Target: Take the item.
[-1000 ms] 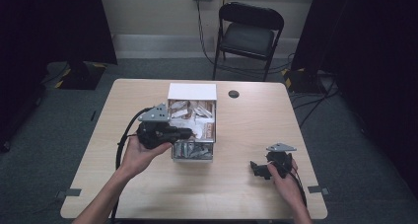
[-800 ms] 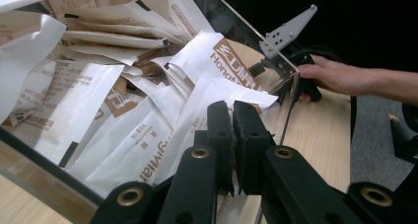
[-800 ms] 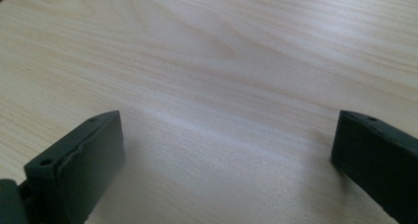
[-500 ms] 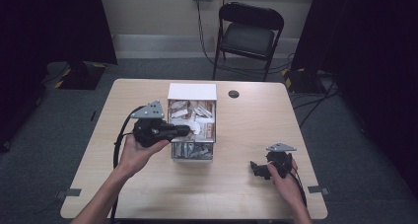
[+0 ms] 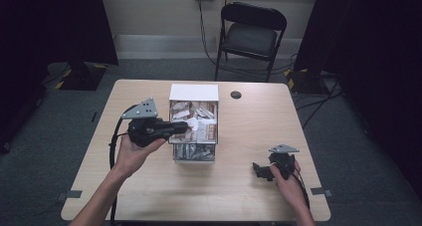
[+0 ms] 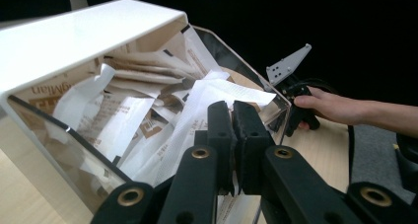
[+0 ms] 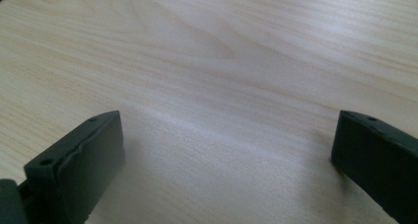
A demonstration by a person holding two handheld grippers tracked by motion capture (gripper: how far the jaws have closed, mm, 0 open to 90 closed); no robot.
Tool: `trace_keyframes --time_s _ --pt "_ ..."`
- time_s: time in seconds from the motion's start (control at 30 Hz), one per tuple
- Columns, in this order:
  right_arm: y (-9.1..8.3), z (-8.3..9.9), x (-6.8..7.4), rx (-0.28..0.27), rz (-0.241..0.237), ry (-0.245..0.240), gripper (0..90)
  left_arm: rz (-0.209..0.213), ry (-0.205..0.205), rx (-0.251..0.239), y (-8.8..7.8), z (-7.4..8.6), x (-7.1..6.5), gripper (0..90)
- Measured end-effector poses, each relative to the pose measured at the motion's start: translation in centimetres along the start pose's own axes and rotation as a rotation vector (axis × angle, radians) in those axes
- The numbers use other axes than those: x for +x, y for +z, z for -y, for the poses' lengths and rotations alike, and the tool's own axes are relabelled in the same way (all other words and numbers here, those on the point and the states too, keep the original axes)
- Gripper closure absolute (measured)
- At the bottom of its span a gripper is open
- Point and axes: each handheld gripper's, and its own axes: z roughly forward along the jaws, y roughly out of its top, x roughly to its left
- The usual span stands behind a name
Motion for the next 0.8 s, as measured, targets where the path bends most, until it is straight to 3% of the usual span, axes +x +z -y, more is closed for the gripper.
trace_keyframes --time_s 0.33,0.8 --pt "0.0 0.0 0.0 0.0 0.0 0.0 0.0 0.016 0.024 -0.043 -0.9 -0.7 -0.7 87.1" --pt "0.0 0.0 0.0 0.0 0.0 0.0 0.0 0.002 0.036 -0.109 -3.3 -1.9 -1.3 87.2"
